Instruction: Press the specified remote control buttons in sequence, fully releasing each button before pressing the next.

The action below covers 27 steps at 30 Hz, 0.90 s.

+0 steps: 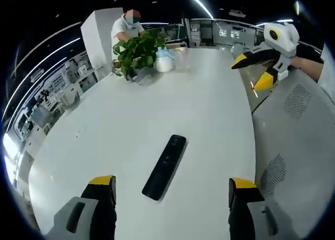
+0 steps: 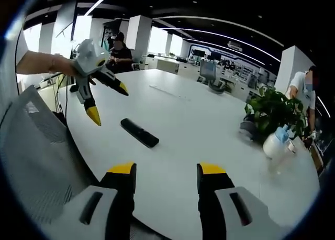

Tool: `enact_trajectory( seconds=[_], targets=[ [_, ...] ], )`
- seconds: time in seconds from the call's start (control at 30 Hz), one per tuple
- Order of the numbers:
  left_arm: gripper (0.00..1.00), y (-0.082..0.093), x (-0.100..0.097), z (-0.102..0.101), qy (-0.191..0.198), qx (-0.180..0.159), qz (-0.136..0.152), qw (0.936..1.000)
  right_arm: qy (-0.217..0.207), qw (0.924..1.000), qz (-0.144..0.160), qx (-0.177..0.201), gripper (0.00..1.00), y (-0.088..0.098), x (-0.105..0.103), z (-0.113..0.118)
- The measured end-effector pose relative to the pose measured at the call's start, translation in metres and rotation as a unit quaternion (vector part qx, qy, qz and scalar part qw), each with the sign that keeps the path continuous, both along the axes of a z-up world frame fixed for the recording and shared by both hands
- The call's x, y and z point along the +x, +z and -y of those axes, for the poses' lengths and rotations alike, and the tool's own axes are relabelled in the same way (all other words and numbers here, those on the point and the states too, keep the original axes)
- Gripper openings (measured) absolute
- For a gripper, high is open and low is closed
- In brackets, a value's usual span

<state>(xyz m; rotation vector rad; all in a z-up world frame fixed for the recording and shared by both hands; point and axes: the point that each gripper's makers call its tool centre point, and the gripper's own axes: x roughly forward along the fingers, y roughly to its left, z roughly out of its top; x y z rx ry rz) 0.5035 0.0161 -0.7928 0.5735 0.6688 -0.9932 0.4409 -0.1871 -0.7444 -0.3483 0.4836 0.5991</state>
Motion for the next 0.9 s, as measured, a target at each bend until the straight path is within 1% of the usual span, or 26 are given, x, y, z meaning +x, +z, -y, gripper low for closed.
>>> enact_trajectory(
  seconds=[0.13, 0.3, 0.4, 0.57, 0.8, 0.9],
  targets=[
    [0.93, 0.003, 0.004, 0.003, -0.007, -0.001, 0.003, 1.0, 0.0, 1.0, 0.0, 0.0, 0.47, 0.0, 0.0, 0.0],
    [0.92, 0.002, 0.009, 0.004, -0.011, 0.003, 0.004, 0.9999, 0.002, 1.0, -0.002, -0.002, 0.47, -0.001, 0.0, 0.0],
    [0.92, -0.001, 0.01, 0.005, -0.013, 0.004, -0.001, 0.9999, 0.002, 1.0, -0.002, -0.002, 0.47, -0.002, 0.0, 0.0],
    [0.91, -0.009, 0.01, 0.007, -0.023, 0.018, -0.007, 0.9996, 0.001, 1.0, -0.005, -0.004, 0.47, -0.002, -0.001, 0.001],
    [0.9, -0.014, 0.01, 0.012, -0.028, 0.018, -0.016, 0.9993, 0.001, 1.0, -0.008, -0.005, 0.47, -0.003, -0.001, 0.001],
    [0.9, -0.02, 0.016, 0.012, -0.036, 0.027, -0.025, 0.9987, 0.002, 0.9999, -0.01, -0.006, 0.47, -0.004, -0.001, 0.0]
  ],
)
